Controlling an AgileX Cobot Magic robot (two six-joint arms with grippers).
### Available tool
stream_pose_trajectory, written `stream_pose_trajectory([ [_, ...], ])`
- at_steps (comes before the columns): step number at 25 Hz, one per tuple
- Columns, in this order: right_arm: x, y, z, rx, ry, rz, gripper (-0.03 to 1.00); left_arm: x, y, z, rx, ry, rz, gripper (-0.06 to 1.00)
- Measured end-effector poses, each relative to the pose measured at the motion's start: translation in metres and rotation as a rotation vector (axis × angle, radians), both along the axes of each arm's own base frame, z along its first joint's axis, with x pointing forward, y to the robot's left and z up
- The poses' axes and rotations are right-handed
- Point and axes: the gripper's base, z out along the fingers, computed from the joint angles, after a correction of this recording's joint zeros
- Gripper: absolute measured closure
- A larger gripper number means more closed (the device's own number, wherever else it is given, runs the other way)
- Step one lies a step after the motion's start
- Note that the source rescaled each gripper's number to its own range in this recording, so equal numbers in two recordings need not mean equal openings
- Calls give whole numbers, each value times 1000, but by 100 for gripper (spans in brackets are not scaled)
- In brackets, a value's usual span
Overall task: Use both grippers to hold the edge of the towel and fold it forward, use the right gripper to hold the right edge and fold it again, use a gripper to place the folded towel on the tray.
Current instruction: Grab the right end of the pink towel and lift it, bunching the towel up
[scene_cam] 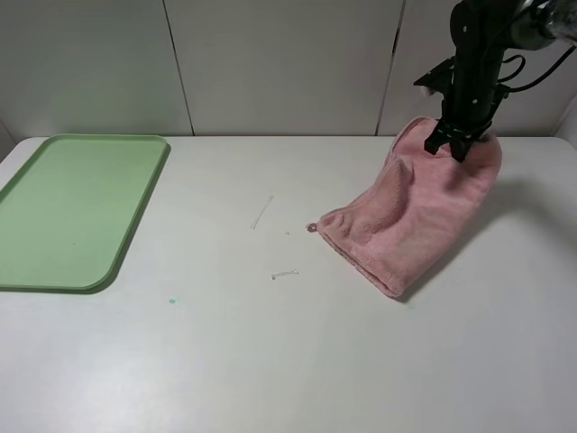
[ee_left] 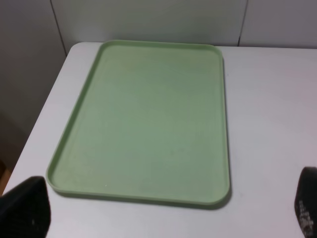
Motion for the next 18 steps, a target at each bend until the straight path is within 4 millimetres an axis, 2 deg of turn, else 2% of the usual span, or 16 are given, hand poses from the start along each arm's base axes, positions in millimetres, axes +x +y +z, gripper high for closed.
stream_pose_trajectory([
  [6,-3,-9,38,-6,-83,-11,88,0,0,0,0,0,0,-4],
  [10,-6,-18,52,-8,-109,-29,88,0,0,0,0,0,0,-4],
  [18,-17,-19,84,3,-152,-43,88,0,0,0,0,0,0,-4],
])
